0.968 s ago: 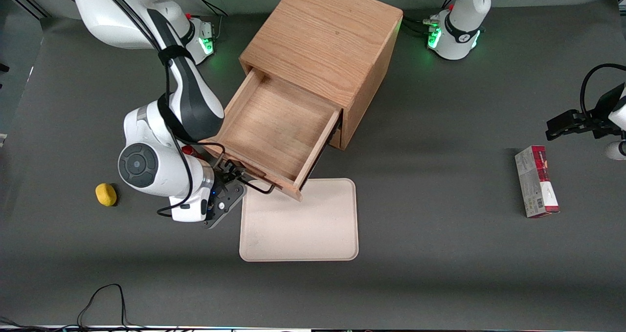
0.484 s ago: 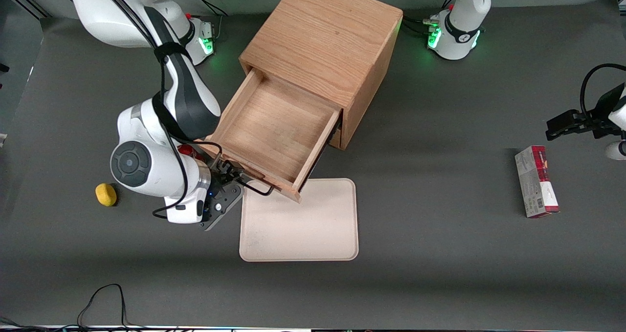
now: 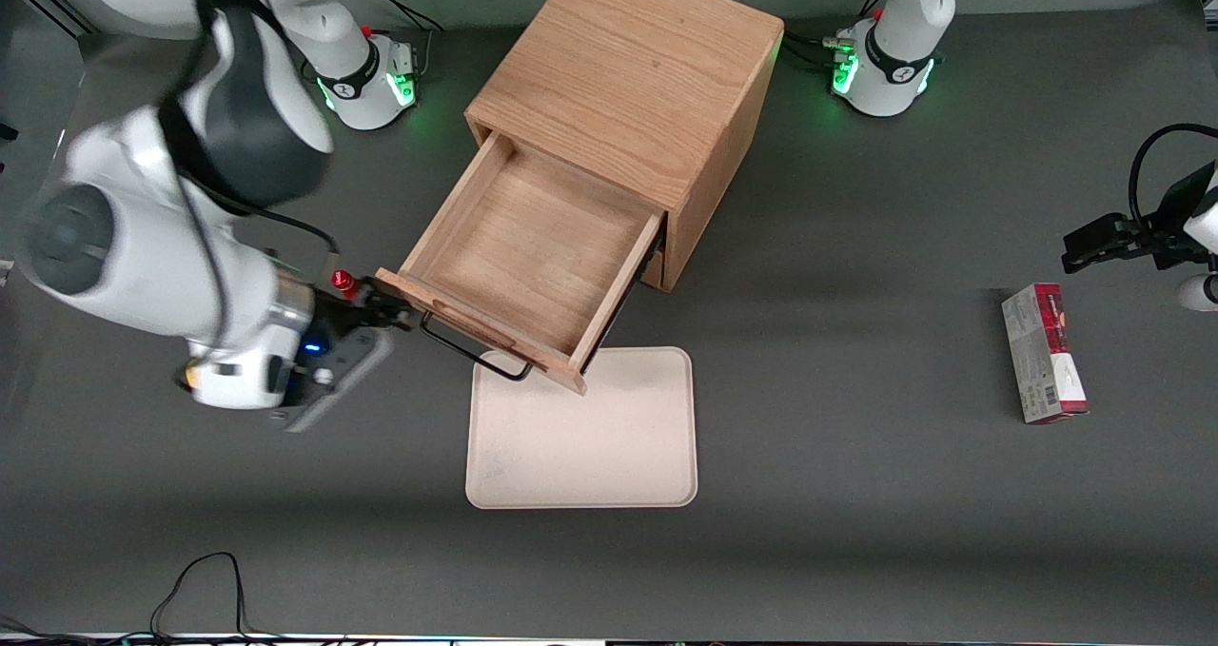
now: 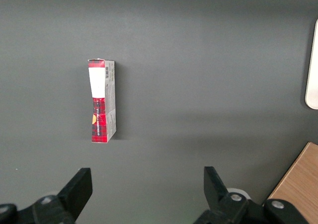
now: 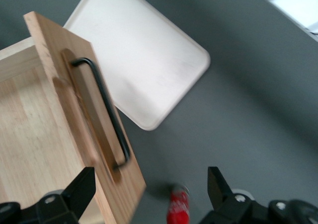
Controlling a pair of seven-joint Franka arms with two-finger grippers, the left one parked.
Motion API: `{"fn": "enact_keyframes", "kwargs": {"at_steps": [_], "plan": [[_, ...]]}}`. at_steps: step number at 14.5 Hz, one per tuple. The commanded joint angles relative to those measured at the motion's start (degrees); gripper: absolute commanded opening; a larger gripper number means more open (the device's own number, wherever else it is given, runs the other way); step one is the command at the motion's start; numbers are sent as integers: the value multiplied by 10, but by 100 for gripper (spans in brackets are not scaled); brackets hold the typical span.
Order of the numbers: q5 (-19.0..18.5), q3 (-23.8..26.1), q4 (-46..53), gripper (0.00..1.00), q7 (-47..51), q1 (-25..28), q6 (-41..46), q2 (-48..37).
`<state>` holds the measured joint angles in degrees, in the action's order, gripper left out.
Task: Open upper drawer
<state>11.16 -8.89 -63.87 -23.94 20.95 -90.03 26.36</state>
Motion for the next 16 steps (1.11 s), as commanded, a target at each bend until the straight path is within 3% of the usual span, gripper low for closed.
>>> {"fn": "enact_keyframes", "kwargs": {"at_steps": [1, 5, 8, 10, 14, 16], "plan": [[-6, -50, -7, 100, 60, -1, 36, -44], [-17, -118, -13, 100, 150, 1, 85, -72], [-65, -120, -32, 100, 204, 0, 86, -98], [-67, -112, -89, 100, 219, -23, 70, -137], [-75, 28, -199, 100, 216, -171, 8, -211], [-81, 73, -250, 100, 218, -215, -13, -241]]}}
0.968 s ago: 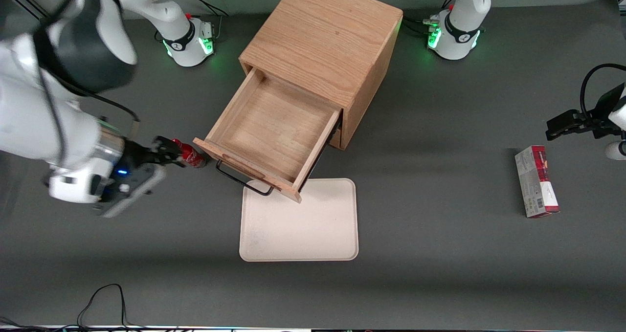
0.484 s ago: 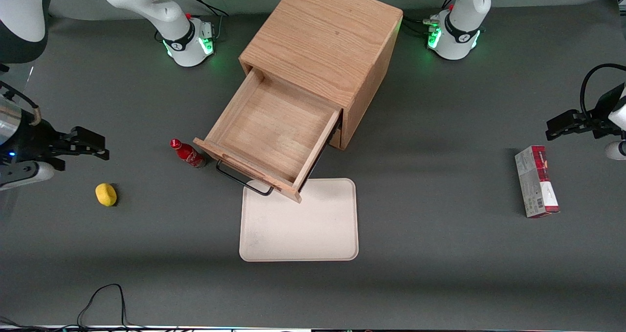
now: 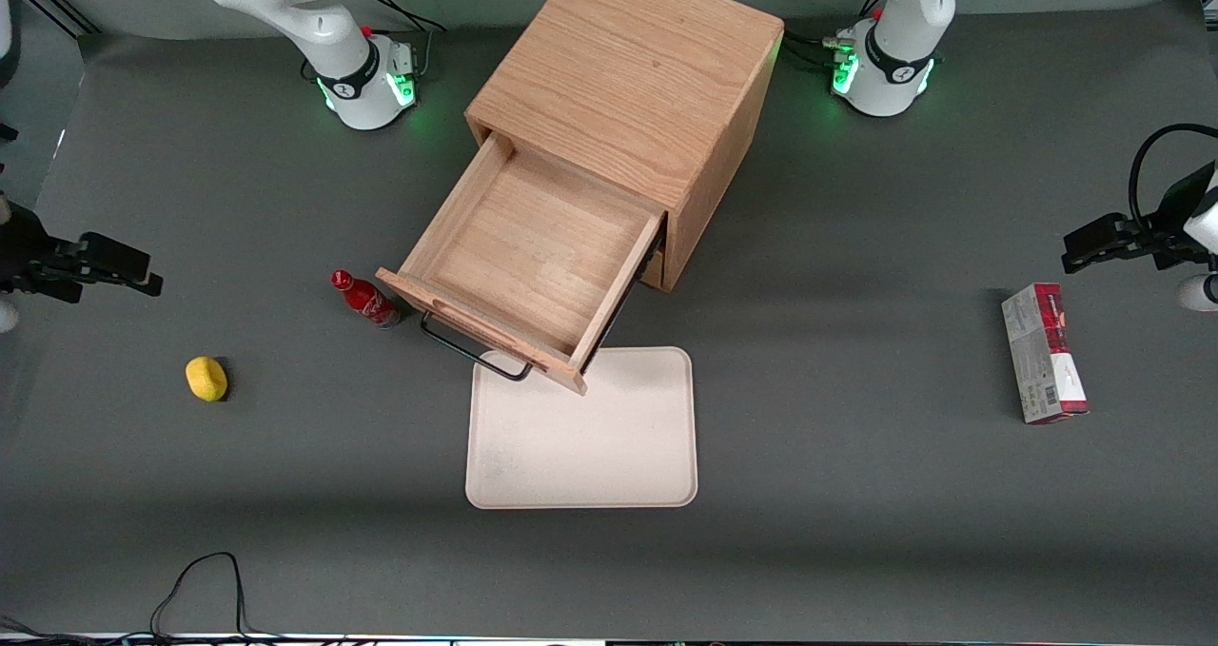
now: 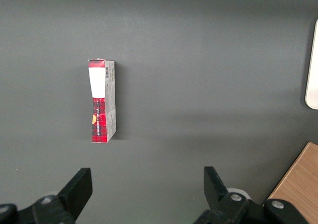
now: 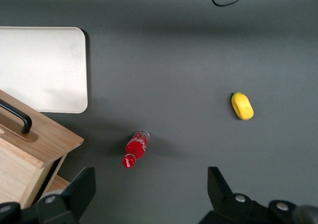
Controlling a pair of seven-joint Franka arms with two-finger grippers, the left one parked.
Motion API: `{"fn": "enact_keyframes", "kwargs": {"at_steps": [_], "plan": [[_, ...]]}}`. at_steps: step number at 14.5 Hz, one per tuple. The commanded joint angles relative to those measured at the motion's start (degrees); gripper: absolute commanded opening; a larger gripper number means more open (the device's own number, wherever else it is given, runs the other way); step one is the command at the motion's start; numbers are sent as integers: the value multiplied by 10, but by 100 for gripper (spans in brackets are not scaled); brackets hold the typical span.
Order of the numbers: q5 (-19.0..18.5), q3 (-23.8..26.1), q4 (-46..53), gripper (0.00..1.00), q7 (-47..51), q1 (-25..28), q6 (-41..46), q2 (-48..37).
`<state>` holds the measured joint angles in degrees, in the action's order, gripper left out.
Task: Open upper drawer
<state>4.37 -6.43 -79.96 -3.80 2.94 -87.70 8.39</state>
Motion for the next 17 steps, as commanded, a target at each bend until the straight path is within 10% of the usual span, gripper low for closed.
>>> {"fn": "enact_keyframes", "kwargs": {"at_steps": [1, 4, 17], "plan": [[-21, 55, -108, 100, 17, -44, -50, -70], [-65, 74, -130, 100, 18, -45, -69, -86], [-55, 68, -110, 100, 14, -43, -57, -75]]}}
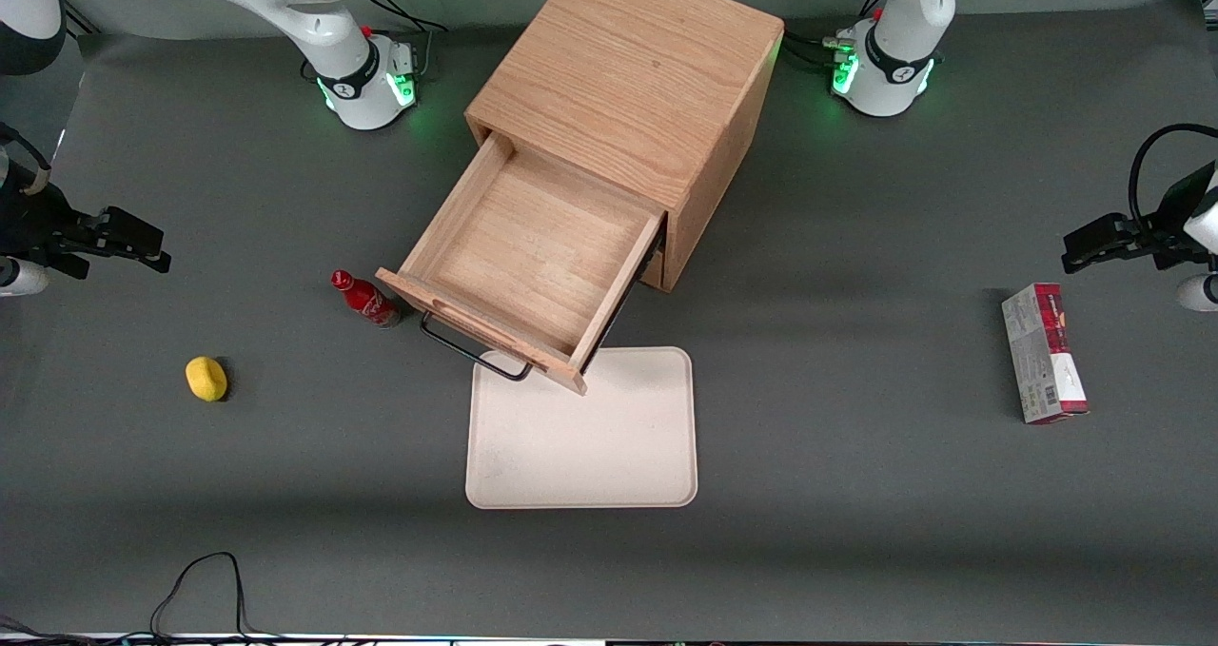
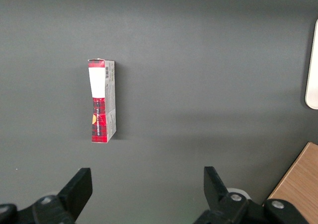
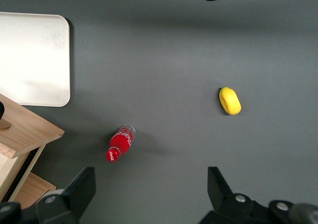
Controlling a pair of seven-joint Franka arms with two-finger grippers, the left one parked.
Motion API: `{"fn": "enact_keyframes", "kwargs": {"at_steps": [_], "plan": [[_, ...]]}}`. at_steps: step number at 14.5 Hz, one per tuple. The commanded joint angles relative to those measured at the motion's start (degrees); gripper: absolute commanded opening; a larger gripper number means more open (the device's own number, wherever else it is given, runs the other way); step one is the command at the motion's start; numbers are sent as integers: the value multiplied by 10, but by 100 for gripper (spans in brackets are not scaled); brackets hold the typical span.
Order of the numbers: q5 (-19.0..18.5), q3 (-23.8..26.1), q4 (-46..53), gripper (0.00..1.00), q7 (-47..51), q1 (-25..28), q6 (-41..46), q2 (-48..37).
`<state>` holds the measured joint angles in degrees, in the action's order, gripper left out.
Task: Open upper drawer
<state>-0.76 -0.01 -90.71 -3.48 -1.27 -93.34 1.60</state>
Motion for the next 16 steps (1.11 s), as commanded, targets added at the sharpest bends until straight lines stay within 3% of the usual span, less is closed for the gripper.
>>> {"fn": "enact_keyframes", "kwargs": {"at_steps": [1, 7, 16], "plan": [[-5, 4, -3, 100, 15, 0, -1, -7], [-3, 3, -4, 100, 48, -1, 37, -6], [-5, 1, -4, 100, 19, -3, 41, -7]]}}
